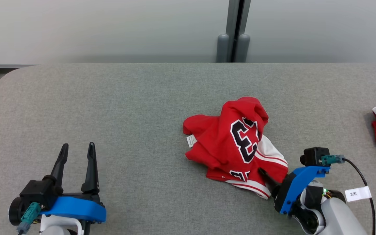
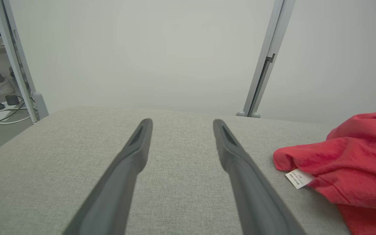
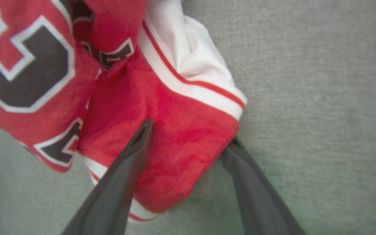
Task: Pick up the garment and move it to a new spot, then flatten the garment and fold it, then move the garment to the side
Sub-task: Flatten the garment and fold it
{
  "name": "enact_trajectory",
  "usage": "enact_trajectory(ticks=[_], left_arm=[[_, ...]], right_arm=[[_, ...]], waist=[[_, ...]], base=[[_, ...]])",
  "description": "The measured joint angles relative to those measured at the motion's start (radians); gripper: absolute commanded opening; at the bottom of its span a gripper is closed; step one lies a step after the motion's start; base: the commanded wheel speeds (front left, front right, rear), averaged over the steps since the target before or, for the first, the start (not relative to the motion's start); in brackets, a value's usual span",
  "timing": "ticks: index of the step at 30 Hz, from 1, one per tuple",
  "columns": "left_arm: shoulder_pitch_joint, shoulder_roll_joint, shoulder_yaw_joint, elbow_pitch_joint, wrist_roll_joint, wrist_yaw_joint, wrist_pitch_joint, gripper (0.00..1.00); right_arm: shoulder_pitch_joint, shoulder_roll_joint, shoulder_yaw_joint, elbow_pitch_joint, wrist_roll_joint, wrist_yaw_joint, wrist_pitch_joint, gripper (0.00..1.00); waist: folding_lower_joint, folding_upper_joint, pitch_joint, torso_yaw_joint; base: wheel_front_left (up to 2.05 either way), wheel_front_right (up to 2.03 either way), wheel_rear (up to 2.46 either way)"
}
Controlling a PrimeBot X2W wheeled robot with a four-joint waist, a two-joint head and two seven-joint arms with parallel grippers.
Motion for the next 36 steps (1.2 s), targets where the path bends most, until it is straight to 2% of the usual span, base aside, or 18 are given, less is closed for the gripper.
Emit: enact_trajectory(ticks=[1, 2, 7, 11, 18, 23, 30, 36], left_arm=[[-0.004, -0.001, -0.001, 0.002, 0.001, 0.000, 0.000, 1.00], [-0.007, -0.001, -0.002, 0.005, 0.002, 0.000, 0.000, 1.00], [-0.011, -0.007, -0.006, 0.020, 0.002, -0.004, 0.000, 1.00], [-0.009, -0.008, -0.001, 0.017, 0.003, -0.005, 0.000, 1.00], [0.005, -0.011, 0.006, -0.006, 0.012, -0.006, 0.000, 1.00], [0.010, -0.016, 0.006, -0.015, 0.016, -0.009, 0.000, 1.00], [0.011, -0.022, 0.006, -0.021, 0.021, -0.015, 0.000, 1.00], [0.010, -0.025, 0.013, -0.029, 0.026, -0.015, 0.000, 1.00]], right_arm=[[-0.016, 0.000, 0.010, 0.018, -0.002, 0.000, -0.009, 1.00], [-0.029, 0.000, 0.020, 0.026, -0.009, 0.000, -0.031, 0.00], [-0.090, 0.000, 0.042, 0.037, -0.016, 0.000, -0.116, 0.00], [-0.130, 0.001, 0.082, -0.050, -0.018, 0.000, -0.156, 0.00], [-0.228, -0.001, 0.192, -0.292, -0.047, 0.000, -0.102, 0.00], [-0.328, -0.013, 0.277, -0.422, -0.012, 0.000, -0.046, 0.00], [-0.503, -0.014, 0.357, -0.500, 0.095, 0.000, -0.040, 0.00], [-0.623, -0.009, 0.342, -0.551, 0.161, 0.000, -0.064, 0.00]], waist=[[0.0000, 0.0000, 0.002, 0.006], [0.0000, 0.0000, 0.003, 0.012], [0.0000, 0.0000, -0.009, 0.026], [0.0000, 0.0000, -0.029, 0.029], [-0.0001, 0.0000, -0.058, 0.030], [-0.0002, 0.0000, -0.064, 0.038], [-0.0001, 0.0000, -0.059, 0.051], [-0.0001, 0.0000, -0.047, 0.057]], base=[[0.00, 0.00, 0.00], [0.00, 0.00, 0.00], [0.00, 0.00, 0.00], [0.00, 0.00, 0.00], [0.00, 0.00, 0.00], [0.00, 0.00, 0.00], [0.00, 0.00, 0.00], [0.00, 0.00, 0.00]])
